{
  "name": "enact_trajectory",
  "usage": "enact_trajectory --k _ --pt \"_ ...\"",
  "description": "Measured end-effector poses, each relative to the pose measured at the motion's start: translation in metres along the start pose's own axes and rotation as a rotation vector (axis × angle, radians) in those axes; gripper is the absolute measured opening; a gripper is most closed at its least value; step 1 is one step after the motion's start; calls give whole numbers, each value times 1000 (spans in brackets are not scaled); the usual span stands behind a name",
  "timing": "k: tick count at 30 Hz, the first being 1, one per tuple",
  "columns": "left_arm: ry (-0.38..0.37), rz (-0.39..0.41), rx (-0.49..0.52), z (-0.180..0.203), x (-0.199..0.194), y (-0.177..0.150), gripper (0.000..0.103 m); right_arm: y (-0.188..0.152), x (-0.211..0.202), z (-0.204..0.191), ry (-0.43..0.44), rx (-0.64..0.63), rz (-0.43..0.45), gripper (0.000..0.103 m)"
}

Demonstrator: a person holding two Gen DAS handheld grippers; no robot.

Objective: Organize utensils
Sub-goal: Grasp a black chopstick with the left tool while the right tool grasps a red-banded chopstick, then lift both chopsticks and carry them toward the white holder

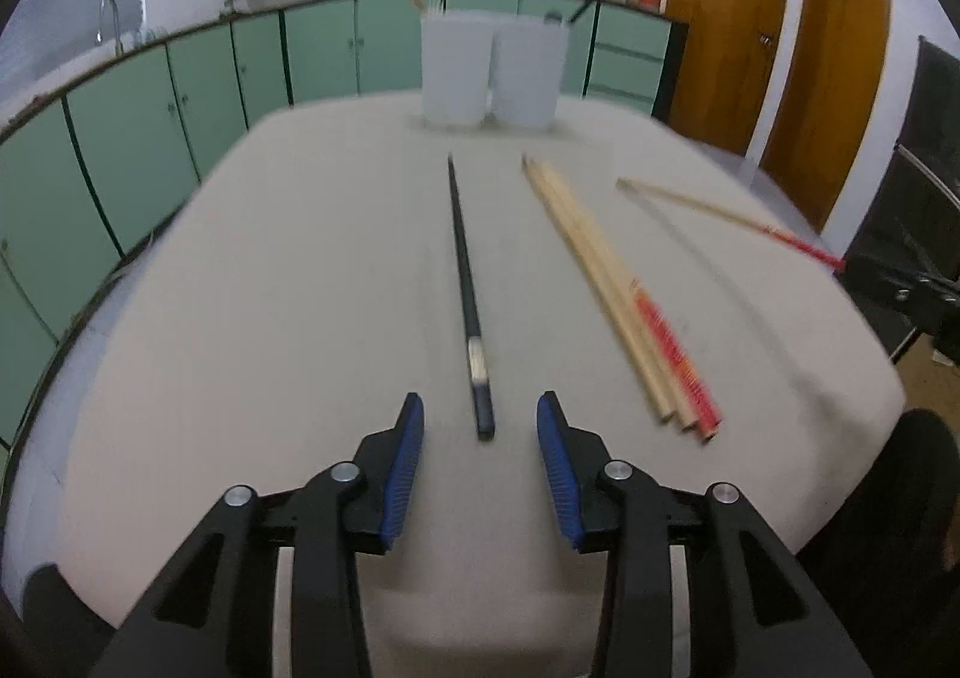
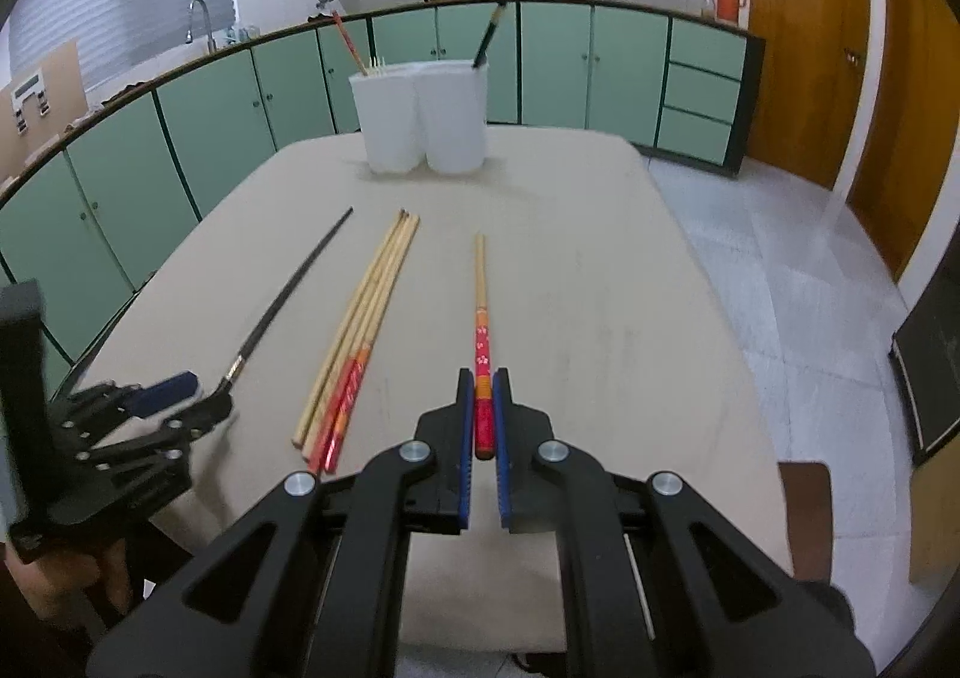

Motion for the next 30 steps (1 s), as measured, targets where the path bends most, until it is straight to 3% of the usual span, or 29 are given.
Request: enact_trajectory --k 7,9,11,17,30 --pt "22 44 3 4 14 12 43 -8 8 4 15 30 -13 5" --pt "12 52 -8 3 16 14 19 -7 8 3 18 33 -7 5" --pt "9 52 -24 0 13 15 7 -6 6 4 17 32 0 5" --pt "-6 20 -70 -7 -1 16 7 4 -1 5 16 22 21 5" --pt "-9 137 -35 -19 -87 100 7 81 -43 1 3 -92 100 5"
Point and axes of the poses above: each gripper's, at about its wrist camera, not at the fingertips, and x roughly the way its jaws point, z to its right, y to its top, the point moved 9 cm from there along x, roughly the way its jaws point, and after that the axes turned 3 degrees about -z, right-handed, at the moved point
